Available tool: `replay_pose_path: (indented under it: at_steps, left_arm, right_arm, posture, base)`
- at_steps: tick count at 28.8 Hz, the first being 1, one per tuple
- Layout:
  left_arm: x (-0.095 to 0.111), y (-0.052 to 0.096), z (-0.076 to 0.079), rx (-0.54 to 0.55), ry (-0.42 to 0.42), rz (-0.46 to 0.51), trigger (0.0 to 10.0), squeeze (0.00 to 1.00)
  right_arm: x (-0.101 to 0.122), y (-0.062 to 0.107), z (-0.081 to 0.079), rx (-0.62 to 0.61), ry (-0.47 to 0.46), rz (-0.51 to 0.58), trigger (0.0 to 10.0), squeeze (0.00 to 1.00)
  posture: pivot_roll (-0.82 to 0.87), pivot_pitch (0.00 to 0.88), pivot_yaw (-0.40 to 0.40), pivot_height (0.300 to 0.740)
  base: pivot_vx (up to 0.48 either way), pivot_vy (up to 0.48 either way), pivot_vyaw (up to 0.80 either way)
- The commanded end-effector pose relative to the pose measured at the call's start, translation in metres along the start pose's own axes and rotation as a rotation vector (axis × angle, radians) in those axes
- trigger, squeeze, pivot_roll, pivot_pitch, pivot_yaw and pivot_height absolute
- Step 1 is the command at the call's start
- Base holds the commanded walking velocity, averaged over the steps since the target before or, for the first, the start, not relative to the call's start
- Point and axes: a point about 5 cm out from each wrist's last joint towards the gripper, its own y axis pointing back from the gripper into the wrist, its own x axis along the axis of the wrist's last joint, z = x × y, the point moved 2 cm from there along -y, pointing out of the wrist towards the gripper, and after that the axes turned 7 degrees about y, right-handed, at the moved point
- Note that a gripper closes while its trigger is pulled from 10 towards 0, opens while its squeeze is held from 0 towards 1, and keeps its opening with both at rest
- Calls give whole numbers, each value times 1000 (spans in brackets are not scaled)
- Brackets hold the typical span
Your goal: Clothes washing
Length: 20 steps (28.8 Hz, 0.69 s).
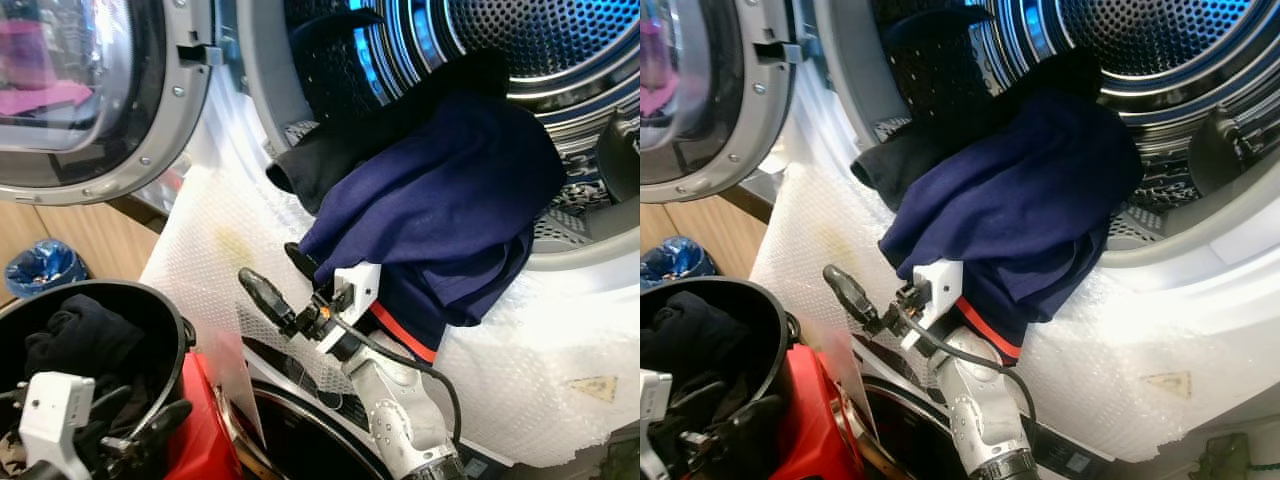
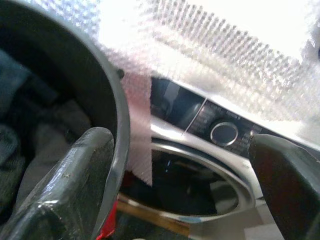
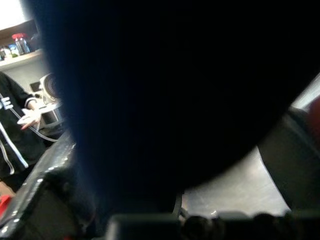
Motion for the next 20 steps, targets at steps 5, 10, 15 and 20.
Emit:
replay_pose_path:
  at_steps: [5, 10, 15, 20]
  left_arm:
    - [-10, -5, -1, 17, -9, -1, 10000, 0]
    - [-13, -8, 1, 13, -7, 3, 10000, 0]
    - [-15, -11, 3, 7, -8, 14, 10000, 0]
    - [-15, -16, 3, 15, -15, 41, 10000, 0]
  right_arm:
    - [34, 21, -4, 157, -47, 78, 10000, 0]
    - [36, 52, -18, 376, -22, -10, 10000, 0]
    - [59, 59, -15, 452, -1, 2, 10000, 0]
    - [84, 33, 7, 364, 95, 82, 10000, 0]
  posture:
    - [366, 75, -104, 740]
    - [352, 80, -107, 740]
    - [344, 79, -110, 740]
    - [339, 76, -120, 740]
  base:
    - [0, 0, 0]
    - [0, 0, 0]
    - [0, 0, 0]
    - [0, 0, 0]
